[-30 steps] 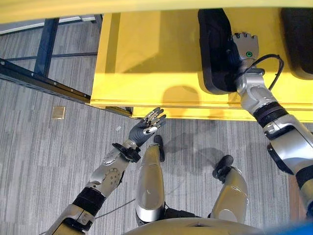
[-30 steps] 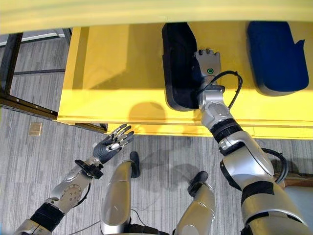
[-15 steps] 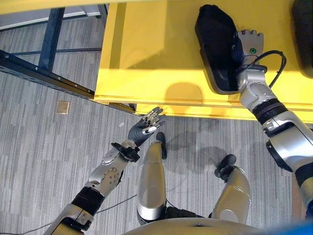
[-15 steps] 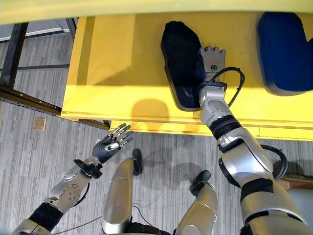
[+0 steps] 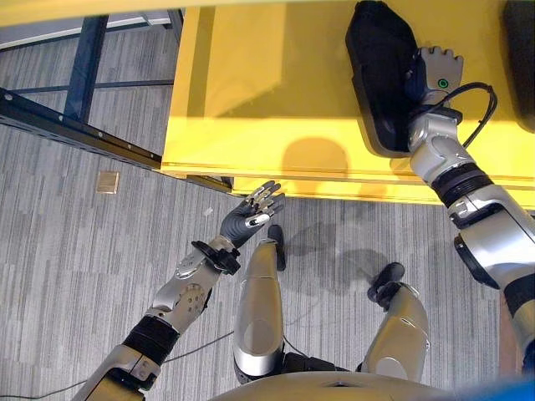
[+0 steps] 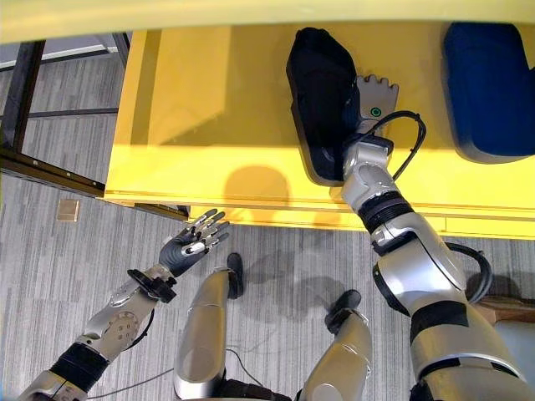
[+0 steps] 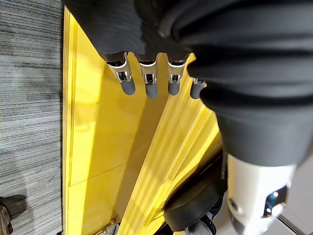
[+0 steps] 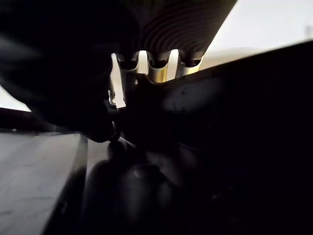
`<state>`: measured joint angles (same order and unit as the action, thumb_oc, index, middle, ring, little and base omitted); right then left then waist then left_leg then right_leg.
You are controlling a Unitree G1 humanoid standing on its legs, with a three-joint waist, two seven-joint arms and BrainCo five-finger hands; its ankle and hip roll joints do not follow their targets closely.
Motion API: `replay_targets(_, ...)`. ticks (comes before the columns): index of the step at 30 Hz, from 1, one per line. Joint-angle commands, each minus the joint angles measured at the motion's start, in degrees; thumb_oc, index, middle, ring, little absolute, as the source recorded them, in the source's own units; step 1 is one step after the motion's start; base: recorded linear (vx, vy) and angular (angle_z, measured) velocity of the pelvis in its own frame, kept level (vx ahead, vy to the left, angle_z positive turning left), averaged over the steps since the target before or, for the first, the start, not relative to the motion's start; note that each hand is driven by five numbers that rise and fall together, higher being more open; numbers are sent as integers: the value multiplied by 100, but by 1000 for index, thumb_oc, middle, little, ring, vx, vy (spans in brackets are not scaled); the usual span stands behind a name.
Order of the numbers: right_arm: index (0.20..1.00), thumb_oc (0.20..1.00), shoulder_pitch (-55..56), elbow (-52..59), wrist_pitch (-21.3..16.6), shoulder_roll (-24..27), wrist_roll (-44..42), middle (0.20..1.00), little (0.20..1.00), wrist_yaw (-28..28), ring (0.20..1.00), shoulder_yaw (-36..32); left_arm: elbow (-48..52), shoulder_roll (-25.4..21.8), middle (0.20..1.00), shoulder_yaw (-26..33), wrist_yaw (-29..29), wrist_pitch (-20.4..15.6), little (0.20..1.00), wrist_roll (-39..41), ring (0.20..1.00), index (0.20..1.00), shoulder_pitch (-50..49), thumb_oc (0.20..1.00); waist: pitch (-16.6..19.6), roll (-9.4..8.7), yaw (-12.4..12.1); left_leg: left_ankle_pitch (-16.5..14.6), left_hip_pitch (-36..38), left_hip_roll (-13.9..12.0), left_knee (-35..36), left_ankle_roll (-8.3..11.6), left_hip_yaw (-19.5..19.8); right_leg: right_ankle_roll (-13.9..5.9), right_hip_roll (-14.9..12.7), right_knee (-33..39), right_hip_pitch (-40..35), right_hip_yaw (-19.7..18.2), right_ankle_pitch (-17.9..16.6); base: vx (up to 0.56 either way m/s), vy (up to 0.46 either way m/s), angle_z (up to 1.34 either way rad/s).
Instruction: Move parts from the plastic box to the shelf.
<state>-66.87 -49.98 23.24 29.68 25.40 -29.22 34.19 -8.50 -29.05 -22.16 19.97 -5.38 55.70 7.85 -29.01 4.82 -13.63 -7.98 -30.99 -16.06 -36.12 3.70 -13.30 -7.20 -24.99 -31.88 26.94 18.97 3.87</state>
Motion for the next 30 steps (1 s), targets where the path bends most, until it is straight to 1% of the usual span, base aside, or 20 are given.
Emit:
replay_targets(1,200,200,153,-526,269,89,-815,200,200,5,200,-261,640,-108,1000,-115,4,-108,1000,175,1000,1000,54,1000,-78,149,-128,-329,218,399,333,-443,-249,64,149,-1228,206,351,961,0,0,0)
replay_targets(2,200,200,167,-553,235,64,-1019,200,200,-37,200,-286,643,-103,1000,-130,-27,-113,1000,181,1000,1000,70,1000,-78,151,-124,-328,228,408,345,-444,-250,67,160,-1221,200,344,966,0,0,0)
replay_targets(3,200,200,197,-602,183,19,-1600,200,200,-81,200,-359,624,-80,1000,-148,-62,-137,1000,193,1000,1000,93,1000,-78,154,-113,-325,232,407,350,-444,-257,71,161,-1219,200,342,969,0,0,0)
replay_targets(5,200,200,228,-636,149,-37,-1813,200,200,-113,200,-427,628,-59,1000,-151,-95,-121,1000,198,1000,1000,124,1000,-78,160,-108,-321,232,408,357,-443,-266,75,156,-1223,204,347,975,0,0,0)
replay_targets(6,200,200,268,-692,-22,-73,-1702,200,200,-146,200,-486,629,-34,1000,-153,-131,-102,1000,168,1000,1000,154,1000,-78,167,-100,-324,229,411,353,-441,-266,81,159,-1228,207,346,984,0,0,0)
replay_targets(9,200,200,271,-731,-97,-91,-1795,200,200,-111,200,-502,637,-19,1000,-165,-163,-81,1000,185,1000,1000,176,1000,-78,172,-94,-328,228,409,346,-439,-271,79,158,-1236,214,342,988,0,0,0)
replay_targets(10,200,200,302,-723,-68,-121,-2312,200,200,-57,200,-538,629,-4,1000,-176,-181,-71,1000,173,1000,1000,207,1000,-78,172,-80,-328,222,401,335,-433,-288,83,153,-1240,217,350,990,0,0,0)
replay_targets(13,200,200,367,-716,-184,-141,-2249,200,200,-119,200,-587,652,5,1000,-166,-219,-62,1000,181,1000,1000,230,1000,-78,177,-61,-331,227,404,334,-431,-304,85,155,-1238,219,346,998,0,0,0)
replay_targets(15,200,200,395,-687,-308,-145,-2028,200,200,-154,200,-600,630,30,1000,-168,-233,-73,1000,220,1000,1000,241,1000,-78,178,-49,-323,245,407,350,-432,-321,85,159,-1220,207,343,995,0,0,0)
replay_targets(17,642,642,384,-617,-297,-150,-1834,642,642,-243,642,-589,600,48,1000,-179,-251,-61,1000,195,1000,1000,261,1000,-78,182,-39,-321,264,406,355,-433,-329,75,157,-1224,199,340,995,0,0,0)
replay_targets(18,809,809,371,-593,-280,-142,-1785,809,809,-237,809,-587,606,48,1000,-186,-259,-55,1000,203,1000,1000,263,1000,-78,184,-37,-324,261,403,347,-435,-329,75,157,-1234,205,334,997,0,0,0)
replay_targets(19,1000,1000,369,-569,-276,-130,-1707,1000,1000,-229,1000,-588,592,45,1000,-187,-243,-65,1000,223,1000,1000,263,1000,-78,184,-36,-328,255,401,339,-436,-331,74,156,-1235,207,335,996,0,0,0)
replay_targets(24,1000,1000,307,-497,-136,-66,-1128,1000,1000,-292,1000,-510,516,55,1000,-234,-216,-144,1000,229,1000,1000,258,1000,-78,178,-26,-345,274,399,314,-440,-337,70,156,-1243,187,338,1000,0,0,0)
replay_targets(26,1000,1000,284,-493,-106,-60,-1027,1000,1000,-298,1000,-496,524,52,1000,-245,-233,-134,1000,238,1000,1000,264,1000,-78,176,-26,-349,265,394,300,-441,-334,68,152,-1251,193,335,997,0,0,0)
replay_targets(30,1000,1000,238,-487,-2,-42,-553,1000,1000,-324,1000,-437,490,26,1000,-266,-201,-147,1000,279,1000,1000,261,1000,-78,174,-30,-350,271,390,305,-444,-335,57,158,-1240,187,338,987,0,0,0)
